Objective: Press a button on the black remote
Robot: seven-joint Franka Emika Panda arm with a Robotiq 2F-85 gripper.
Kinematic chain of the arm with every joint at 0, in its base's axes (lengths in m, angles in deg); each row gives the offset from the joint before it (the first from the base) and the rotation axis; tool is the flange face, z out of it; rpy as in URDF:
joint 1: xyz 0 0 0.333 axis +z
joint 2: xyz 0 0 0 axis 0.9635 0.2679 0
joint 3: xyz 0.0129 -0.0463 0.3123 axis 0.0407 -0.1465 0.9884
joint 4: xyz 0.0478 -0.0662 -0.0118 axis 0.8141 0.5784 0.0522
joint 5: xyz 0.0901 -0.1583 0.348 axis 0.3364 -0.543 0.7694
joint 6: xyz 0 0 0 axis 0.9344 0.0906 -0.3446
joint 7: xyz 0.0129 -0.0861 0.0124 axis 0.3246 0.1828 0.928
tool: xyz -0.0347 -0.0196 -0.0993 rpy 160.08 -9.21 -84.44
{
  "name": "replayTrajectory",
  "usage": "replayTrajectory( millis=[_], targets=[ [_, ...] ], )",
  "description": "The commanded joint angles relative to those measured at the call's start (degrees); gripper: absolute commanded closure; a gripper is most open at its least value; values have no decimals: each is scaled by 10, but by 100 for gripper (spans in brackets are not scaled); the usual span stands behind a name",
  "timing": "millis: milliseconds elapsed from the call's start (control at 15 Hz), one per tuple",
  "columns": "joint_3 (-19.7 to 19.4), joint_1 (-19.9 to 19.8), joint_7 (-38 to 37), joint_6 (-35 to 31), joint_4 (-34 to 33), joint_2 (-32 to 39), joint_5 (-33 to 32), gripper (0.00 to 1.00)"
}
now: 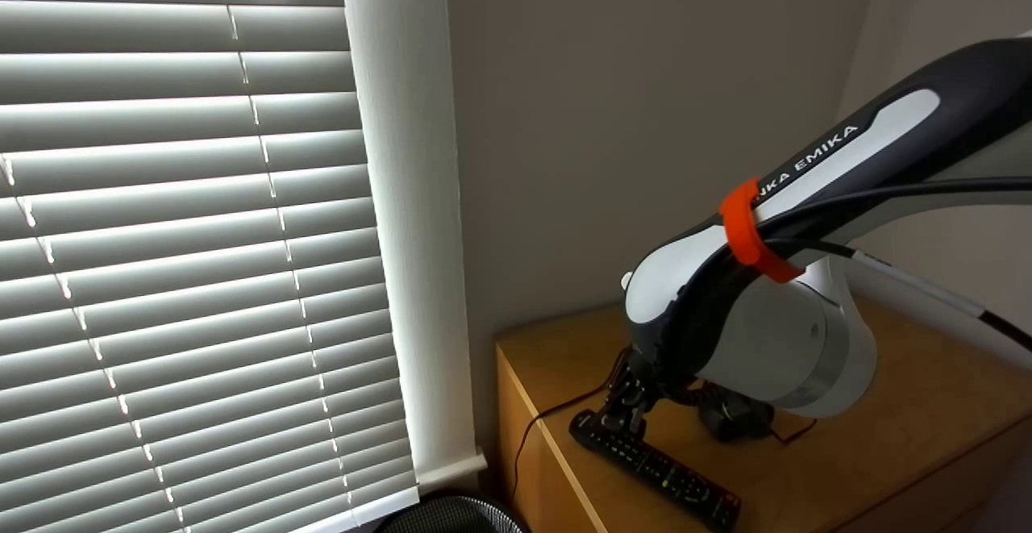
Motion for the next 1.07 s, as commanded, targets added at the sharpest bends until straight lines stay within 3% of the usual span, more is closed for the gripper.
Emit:
replayTrajectory(
  millis=[0, 1000],
  targets=[
    [-8, 11, -10, -16, -8, 12, -4, 100],
    [-23, 23, -16, -16, -19, 25, -9, 100]
  ],
)
